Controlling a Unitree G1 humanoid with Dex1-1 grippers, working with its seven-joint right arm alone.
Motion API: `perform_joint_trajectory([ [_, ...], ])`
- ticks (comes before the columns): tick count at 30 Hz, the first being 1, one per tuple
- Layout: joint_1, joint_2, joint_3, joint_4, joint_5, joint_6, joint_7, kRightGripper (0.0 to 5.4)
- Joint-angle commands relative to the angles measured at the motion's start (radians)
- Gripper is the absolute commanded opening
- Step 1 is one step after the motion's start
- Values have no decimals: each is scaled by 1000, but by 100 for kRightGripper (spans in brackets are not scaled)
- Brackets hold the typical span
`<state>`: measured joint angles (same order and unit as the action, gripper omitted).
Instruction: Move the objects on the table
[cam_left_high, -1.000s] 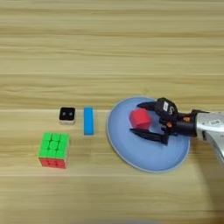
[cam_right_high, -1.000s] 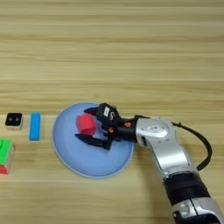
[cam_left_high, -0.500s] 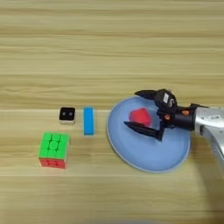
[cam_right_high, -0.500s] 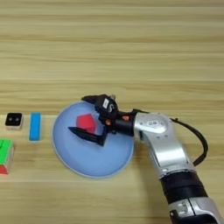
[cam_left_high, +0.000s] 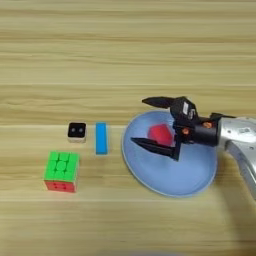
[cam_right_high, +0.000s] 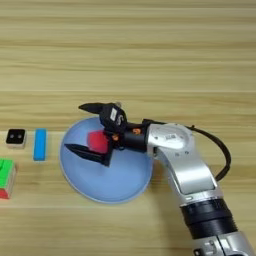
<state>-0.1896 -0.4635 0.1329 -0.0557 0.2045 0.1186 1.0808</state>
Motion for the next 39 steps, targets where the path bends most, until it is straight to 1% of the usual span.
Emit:
perform_joint_trajectory([
  [1,-39,-1,40,-96,12,-7,0,539],
  [8,-24,21,132,-164,6,3,23,539],
  [11,-13,27,169,-177,-5,2,24,539],
  [14,-5,47,213,-183,-19,6,17,539],
  [22,2,107,287,-108,-82,-23,-30,539],
  [27,16,126,330,-70,-138,-65,-56,539],
  [30,17,143,346,-57,-157,-76,-74,539],
  [34,2,182,374,-10,-200,-109,-108,539],
  [39,-17,225,386,35,-222,-127,-133,539],
])
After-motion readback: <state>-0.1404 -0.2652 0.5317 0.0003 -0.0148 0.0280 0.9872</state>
